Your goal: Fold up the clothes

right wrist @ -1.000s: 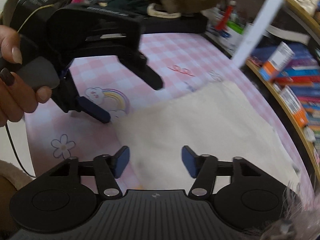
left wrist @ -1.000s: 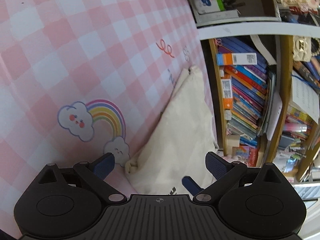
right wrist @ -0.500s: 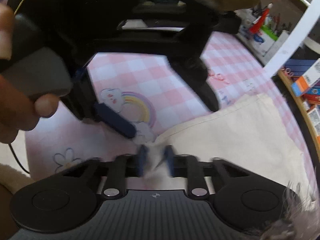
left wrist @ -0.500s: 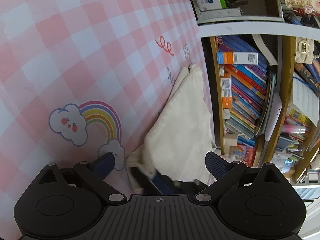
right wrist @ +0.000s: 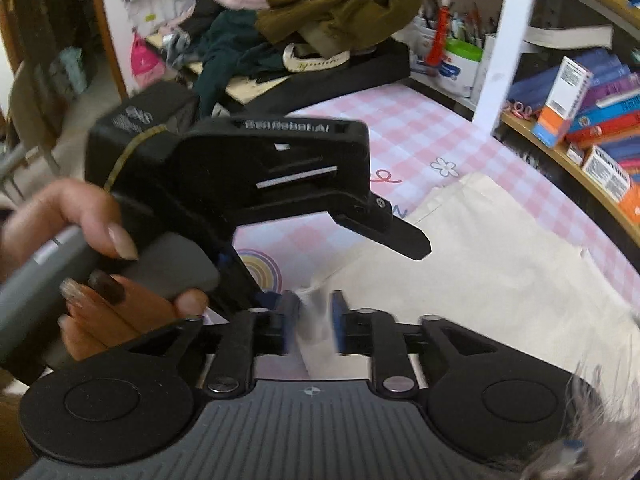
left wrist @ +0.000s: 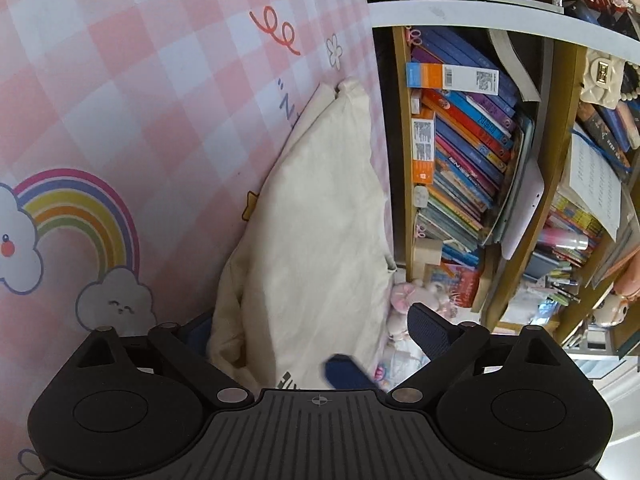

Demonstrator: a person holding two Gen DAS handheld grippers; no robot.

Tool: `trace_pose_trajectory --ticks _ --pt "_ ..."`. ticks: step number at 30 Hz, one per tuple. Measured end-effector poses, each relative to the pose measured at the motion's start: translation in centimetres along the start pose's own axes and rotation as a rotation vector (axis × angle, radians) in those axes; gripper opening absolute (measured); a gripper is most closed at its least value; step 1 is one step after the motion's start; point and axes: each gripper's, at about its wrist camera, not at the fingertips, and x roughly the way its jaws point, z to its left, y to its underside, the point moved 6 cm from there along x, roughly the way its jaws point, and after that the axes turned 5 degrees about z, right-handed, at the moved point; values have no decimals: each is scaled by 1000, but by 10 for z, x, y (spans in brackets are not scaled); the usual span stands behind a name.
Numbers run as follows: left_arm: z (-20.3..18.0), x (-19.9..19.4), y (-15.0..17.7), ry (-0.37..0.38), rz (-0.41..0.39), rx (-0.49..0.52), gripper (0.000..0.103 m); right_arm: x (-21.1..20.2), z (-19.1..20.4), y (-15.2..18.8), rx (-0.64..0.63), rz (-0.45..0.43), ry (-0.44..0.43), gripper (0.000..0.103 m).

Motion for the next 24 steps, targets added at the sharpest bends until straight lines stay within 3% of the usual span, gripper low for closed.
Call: trace_pose_trajectory --ticks 7,17,24 --pt "4 2 0 -2 -8 -9 91 -7 -7 5 29 3 41 34" --pt "5 0 0 7 -13 7 91 -5 -18 12 69 27 55 49" --pt "6 -1 0 15 -12 13 91 -5 -35 14 124 37 81 53"
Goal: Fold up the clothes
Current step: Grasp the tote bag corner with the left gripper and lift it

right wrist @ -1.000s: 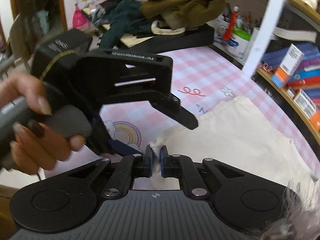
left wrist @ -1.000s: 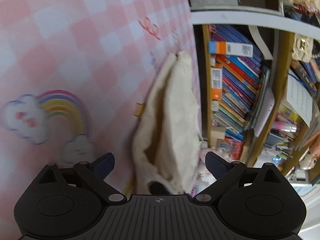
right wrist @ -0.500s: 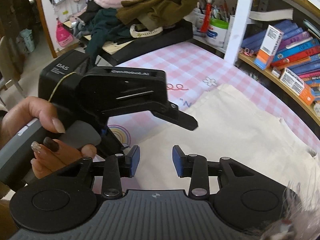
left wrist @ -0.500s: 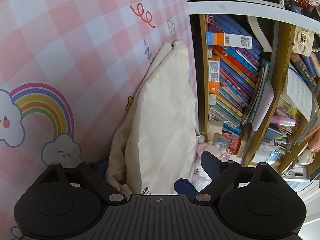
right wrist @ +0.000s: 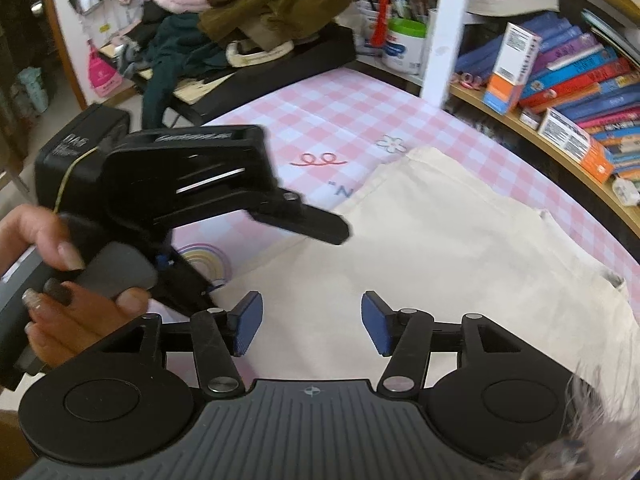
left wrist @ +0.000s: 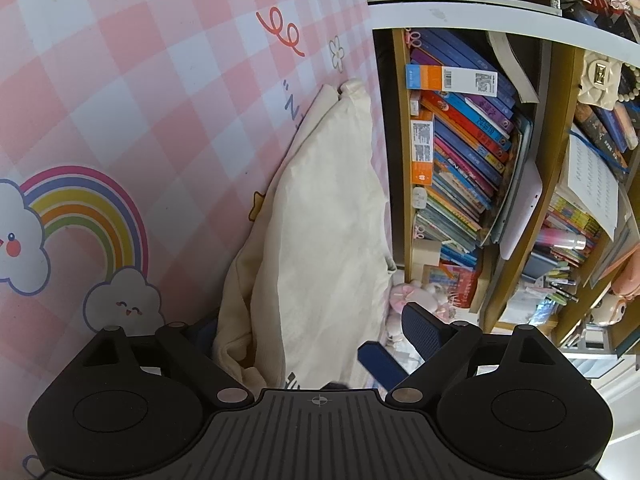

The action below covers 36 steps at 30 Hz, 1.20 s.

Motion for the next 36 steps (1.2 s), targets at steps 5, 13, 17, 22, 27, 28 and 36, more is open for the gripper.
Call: trace_pose_trajectory --ticks 5,13,17,22,27,28,36 --pt "0 -1 0 9 1 12 91 1 -21 -1 100 8 25 63" --pt "1 0 2 3 6 42 90 13 -53 -1 265 53 77 76" --pt "0 1 4 -15 6 63 87 19 -73 -2 330 86 94 79" --pt "0 1 5 -30 2 85 85 27 -97 -8 389 124 140 81" --pt "4 1 6 -62 -6 98 70 40 -112 -26 416 169 177 90" --pt "5 1 6 -72 -7 100 62 44 -113 -31 407 183 174 90" --pt "-2 2 15 -121 -23 227 12 67 -108 -77 328 208 139 90"
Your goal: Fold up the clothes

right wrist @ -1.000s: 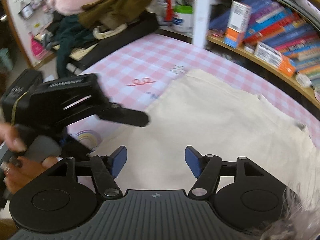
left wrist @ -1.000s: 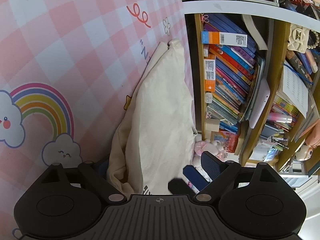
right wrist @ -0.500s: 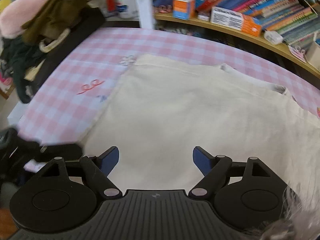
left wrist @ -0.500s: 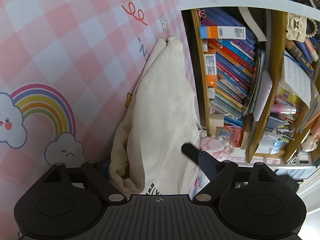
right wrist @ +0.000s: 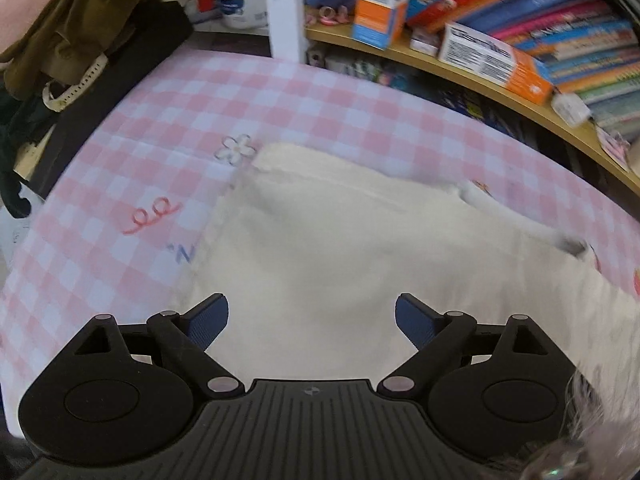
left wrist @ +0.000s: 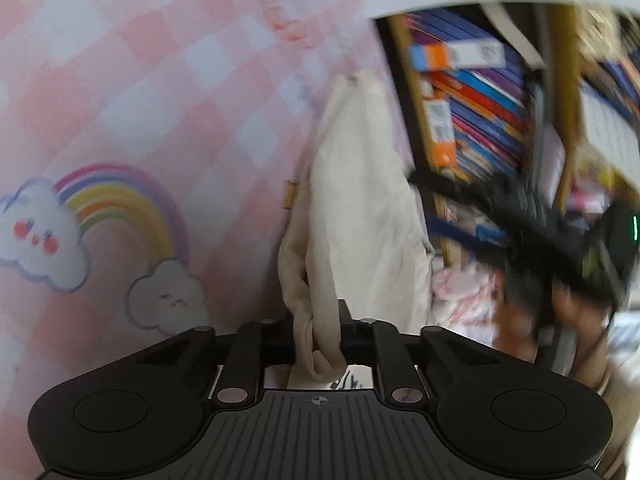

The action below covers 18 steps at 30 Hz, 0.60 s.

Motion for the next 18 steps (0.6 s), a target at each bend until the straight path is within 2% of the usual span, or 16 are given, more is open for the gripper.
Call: trace_pose_trajectory --ticks 3,7,12,18 --pt "-26 -1 6 -6 -8 161 11 2 11 -15 -5 4 -34 90" --pt "-43 1 12 -32 -11 287 11 12 33 -34 -39 34 -51 89" --pt "-50 4 14 -28 -14 342 11 33 64 -40 -135 97 -7 87" --pt "-54 6 19 -19 3 386 11 57 86 -41 -234 159 85 83"
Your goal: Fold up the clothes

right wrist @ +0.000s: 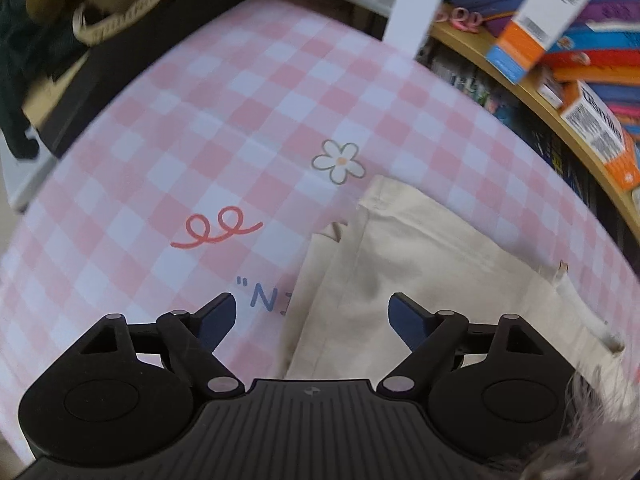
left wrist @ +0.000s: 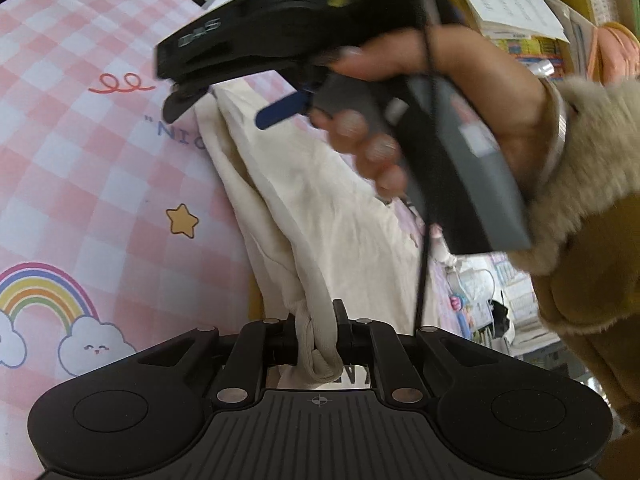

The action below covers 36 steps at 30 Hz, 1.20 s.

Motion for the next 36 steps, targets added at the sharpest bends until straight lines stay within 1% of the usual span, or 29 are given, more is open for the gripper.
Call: trace_pose_trajectory --ticks 2,4,8,10,12,13,15,19,24,27,36 --pt "-2 1 2 4 5 17 11 5 3 -1 -18 17 28 82" --pt "-2 2 3 9 11 30 11 10 3 0 -23 36 44 78" --pt "-6 3 6 15 26 62 11 15 -3 3 0 58 57 65" --pt "-8 3 8 15 29 81 11 15 -8 6 10 65 58 50" --pt "-10 2 9 17 26 97 10 16 -12 9 19 72 58 29" --pt "-11 2 10 19 21 104 10 15 -15 11 23 70 54 21" --pt "-13 -1 12 28 7 125 10 9 -21 14 31 52 47 14" --pt "-21 -6 13 50 -18 190 10 -12 -36 20 54 1 23 11" --pt "-50 12 12 86 -20 255 10 -41 -60 33 103 -55 -7 10" --pt "-58 17 15 110 -15 293 10 -56 -78 43 130 -84 -13 10" --pt "-112 42 28 133 -2 382 10 -92 -150 83 213 -156 -33 9"
